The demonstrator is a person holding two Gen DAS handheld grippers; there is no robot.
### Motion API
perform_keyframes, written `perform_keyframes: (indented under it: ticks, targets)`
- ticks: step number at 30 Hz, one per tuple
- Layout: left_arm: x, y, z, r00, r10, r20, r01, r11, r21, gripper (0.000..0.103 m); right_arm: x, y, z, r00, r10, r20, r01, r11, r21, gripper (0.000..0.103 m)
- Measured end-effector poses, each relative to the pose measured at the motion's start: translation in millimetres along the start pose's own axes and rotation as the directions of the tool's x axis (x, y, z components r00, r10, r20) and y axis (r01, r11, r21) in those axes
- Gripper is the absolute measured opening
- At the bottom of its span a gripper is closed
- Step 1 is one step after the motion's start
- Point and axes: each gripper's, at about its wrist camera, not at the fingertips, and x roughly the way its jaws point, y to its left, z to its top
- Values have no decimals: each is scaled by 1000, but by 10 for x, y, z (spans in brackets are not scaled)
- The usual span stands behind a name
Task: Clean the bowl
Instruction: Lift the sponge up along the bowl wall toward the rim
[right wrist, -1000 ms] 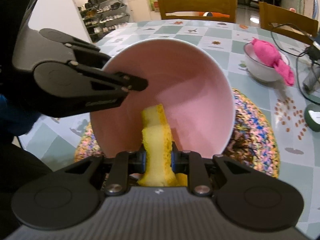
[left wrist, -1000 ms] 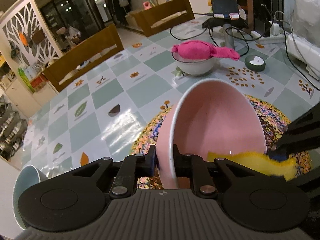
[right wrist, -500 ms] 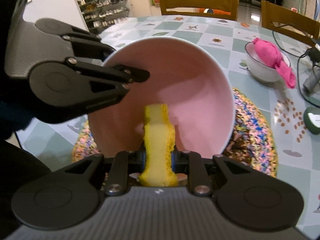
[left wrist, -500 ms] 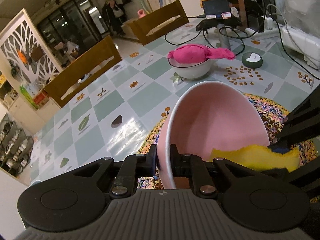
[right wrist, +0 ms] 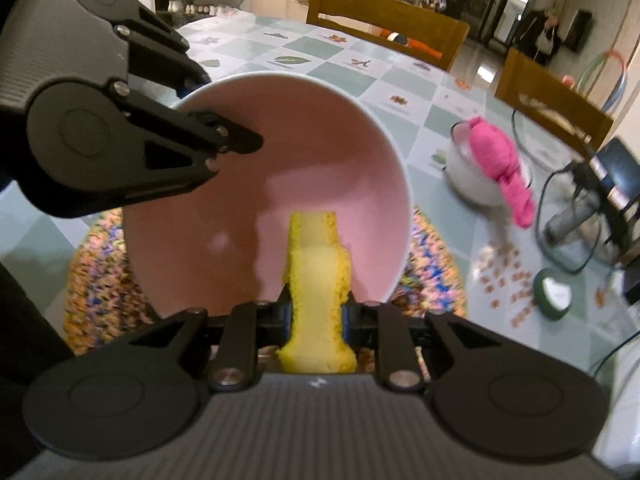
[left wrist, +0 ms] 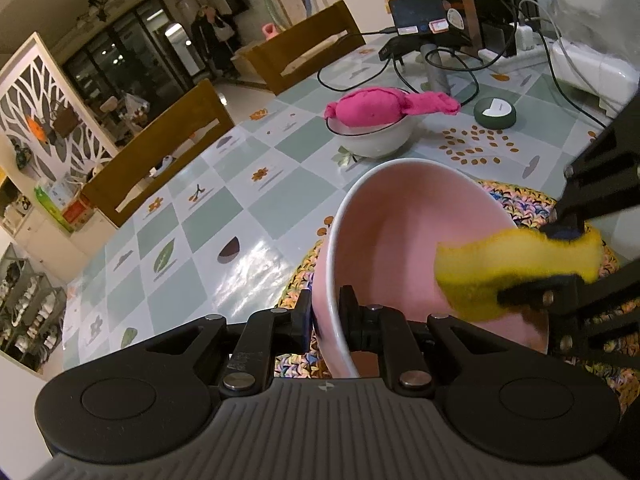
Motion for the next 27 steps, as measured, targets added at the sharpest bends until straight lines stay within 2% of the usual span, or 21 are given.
perform_keyframes:
  ticks: [5,15,20,27]
  targets:
    - [-5,-4,6,1000,-7,8,7,1000,5,16,3,-65,59,996,-81,46,84,995,-62,21]
    - [7,-30,6,1000,-18,6,18,1000,21,17,-45,-90,118,982,-145,123,161,978,-134,21]
    - [10,-31,8,1000,-19,7,19,1000,23,17,-130,-46,170,972,-123,199,156,974,-162,21]
    - [17,-36,20,1000,-17,6,16,1000,25,17,-187,-3,262,969,-67,238,111,977,-180,21]
